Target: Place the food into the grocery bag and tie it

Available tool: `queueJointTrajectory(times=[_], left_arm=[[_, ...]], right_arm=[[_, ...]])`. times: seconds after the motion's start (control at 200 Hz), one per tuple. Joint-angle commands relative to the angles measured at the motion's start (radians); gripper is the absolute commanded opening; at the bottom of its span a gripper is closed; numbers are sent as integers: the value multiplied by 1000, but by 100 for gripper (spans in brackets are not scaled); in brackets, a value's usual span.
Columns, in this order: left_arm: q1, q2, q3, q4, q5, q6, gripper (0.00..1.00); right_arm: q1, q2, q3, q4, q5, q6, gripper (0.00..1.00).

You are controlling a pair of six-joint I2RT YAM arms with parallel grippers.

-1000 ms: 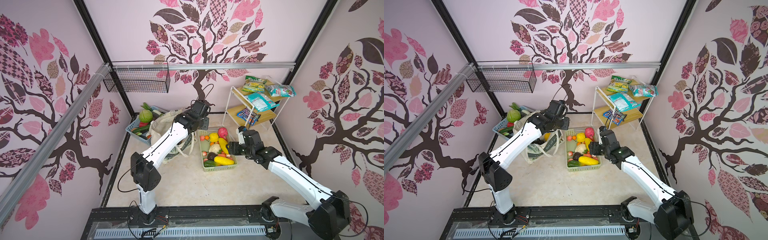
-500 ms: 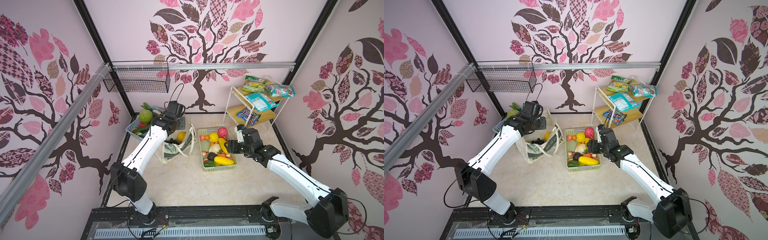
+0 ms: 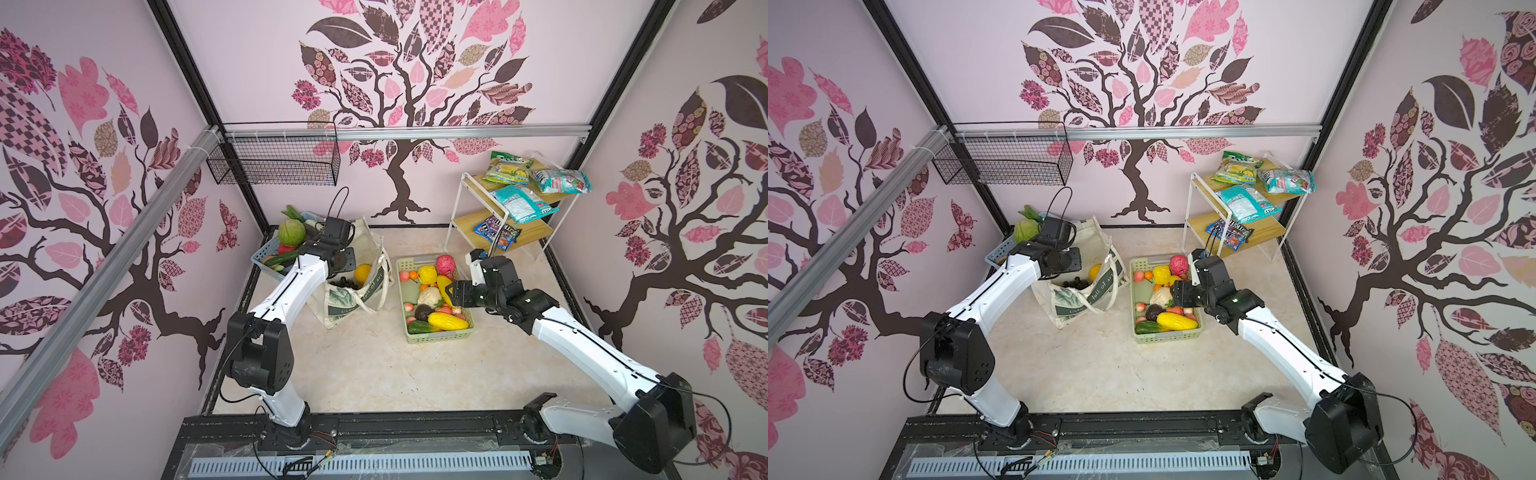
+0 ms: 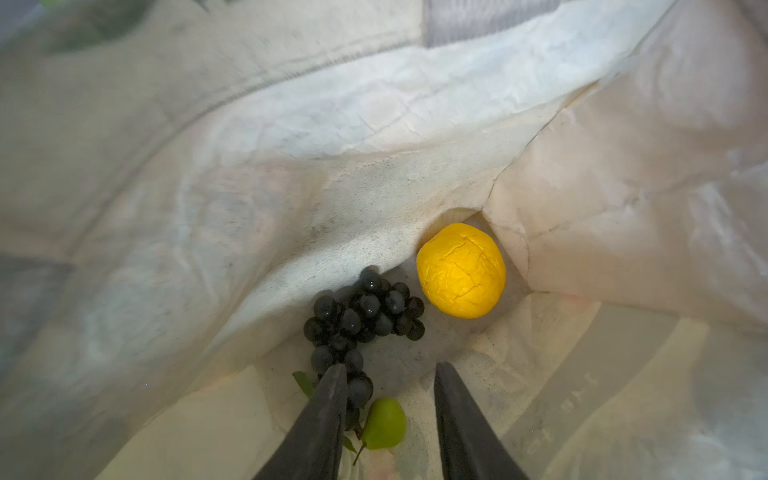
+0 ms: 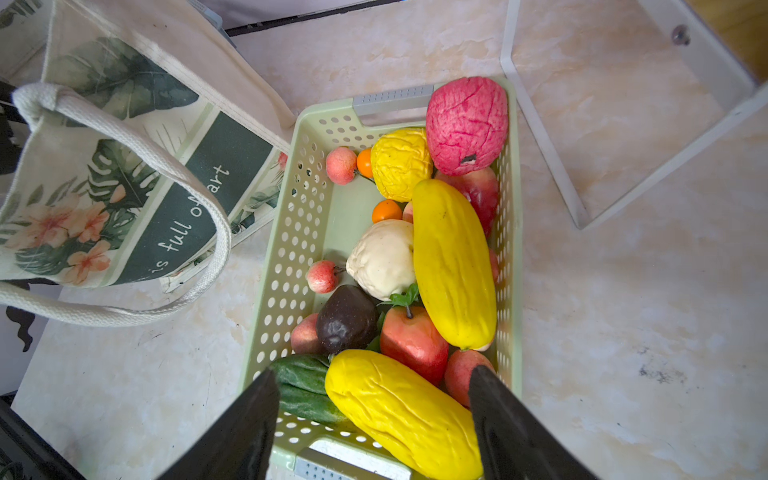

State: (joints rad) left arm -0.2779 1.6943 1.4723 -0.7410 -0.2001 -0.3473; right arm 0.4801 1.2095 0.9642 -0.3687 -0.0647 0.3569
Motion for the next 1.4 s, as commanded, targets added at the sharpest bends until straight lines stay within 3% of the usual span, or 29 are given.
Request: queueJointTrajectory(times=[0.0, 0.43, 0.86, 1.04, 1.195, 1.396], left_arm=[[0, 29, -23, 27, 21, -24, 41], [-28, -5, 90, -13, 29, -25, 54], [-332, -95, 209, -47, -108, 25, 60], [-403, -89, 154, -43, -63, -14, 59], [-408, -133, 42, -1, 28, -99, 59], [-414, -196, -67, 29, 30, -146, 59]], right_arm=[[7, 18, 26, 10, -5, 1, 75], [6, 36, -14, 16, -2, -6, 75], [15, 184, -40, 90, -57, 10, 74], [26, 282, 10, 107, -63, 5, 74], [26, 360, 52, 89, -58, 7, 74], [25, 430, 74, 107, -58, 17, 74]])
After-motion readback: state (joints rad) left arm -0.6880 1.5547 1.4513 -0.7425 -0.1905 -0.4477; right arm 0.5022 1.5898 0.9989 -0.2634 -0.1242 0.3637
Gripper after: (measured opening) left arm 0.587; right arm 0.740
